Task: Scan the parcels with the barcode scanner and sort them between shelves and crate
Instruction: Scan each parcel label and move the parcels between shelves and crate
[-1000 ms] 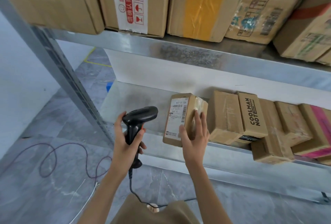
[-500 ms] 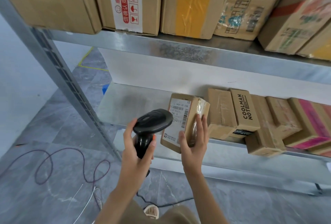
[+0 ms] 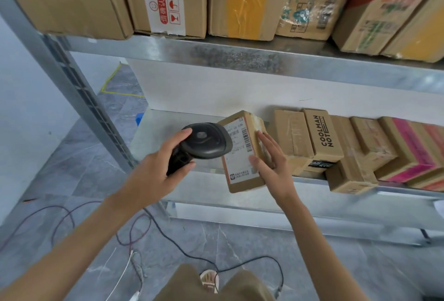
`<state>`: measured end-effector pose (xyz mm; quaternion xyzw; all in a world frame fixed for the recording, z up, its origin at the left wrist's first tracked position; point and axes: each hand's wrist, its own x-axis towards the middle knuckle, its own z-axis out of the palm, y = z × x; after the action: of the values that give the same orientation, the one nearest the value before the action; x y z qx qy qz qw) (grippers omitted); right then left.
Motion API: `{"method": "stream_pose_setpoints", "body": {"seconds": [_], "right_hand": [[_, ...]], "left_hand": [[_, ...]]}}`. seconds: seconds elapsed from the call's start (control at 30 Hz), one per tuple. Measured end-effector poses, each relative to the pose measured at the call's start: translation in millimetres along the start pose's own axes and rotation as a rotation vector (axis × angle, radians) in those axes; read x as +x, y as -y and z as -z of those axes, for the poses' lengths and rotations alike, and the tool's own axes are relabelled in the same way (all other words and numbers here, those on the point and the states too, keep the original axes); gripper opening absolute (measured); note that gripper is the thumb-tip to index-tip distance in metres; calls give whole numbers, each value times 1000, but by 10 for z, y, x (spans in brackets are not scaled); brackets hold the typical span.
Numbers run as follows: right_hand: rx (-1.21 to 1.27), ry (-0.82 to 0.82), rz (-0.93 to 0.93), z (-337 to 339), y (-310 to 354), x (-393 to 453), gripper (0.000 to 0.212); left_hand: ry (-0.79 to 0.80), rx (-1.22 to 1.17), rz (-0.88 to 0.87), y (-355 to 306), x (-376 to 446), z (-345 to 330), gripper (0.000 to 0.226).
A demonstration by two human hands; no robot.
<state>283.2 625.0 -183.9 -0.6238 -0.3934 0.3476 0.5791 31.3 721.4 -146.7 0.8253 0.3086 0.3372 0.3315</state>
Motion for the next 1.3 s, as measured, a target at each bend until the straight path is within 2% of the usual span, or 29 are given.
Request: {"method": "stream_pose_setpoints", "body": {"seconds": [0.2, 0.37, 0.47, 0.57, 1.07, 1.3], "right_hand": [[-18, -13, 1, 60, 37, -22, 59], [-9, -18, -17, 103, 48, -82, 55], [22, -27, -17, 105, 78, -108, 53], [31, -15, 3, 115, 113, -117, 53], [-1, -40, -15, 109, 116, -180, 52], [33, -41, -27, 119, 72, -164, 52]], "left_hand": [[31, 130, -238, 153, 72, 36, 54], [54, 173, -306, 50, 125, 16, 51], [66, 224, -378, -22, 157, -19, 61], [94, 246, -433, -20, 172, -38, 59], [80, 285, -405, -19, 199, -79, 61], [54, 278, -425, 27, 179, -109, 55]]}}
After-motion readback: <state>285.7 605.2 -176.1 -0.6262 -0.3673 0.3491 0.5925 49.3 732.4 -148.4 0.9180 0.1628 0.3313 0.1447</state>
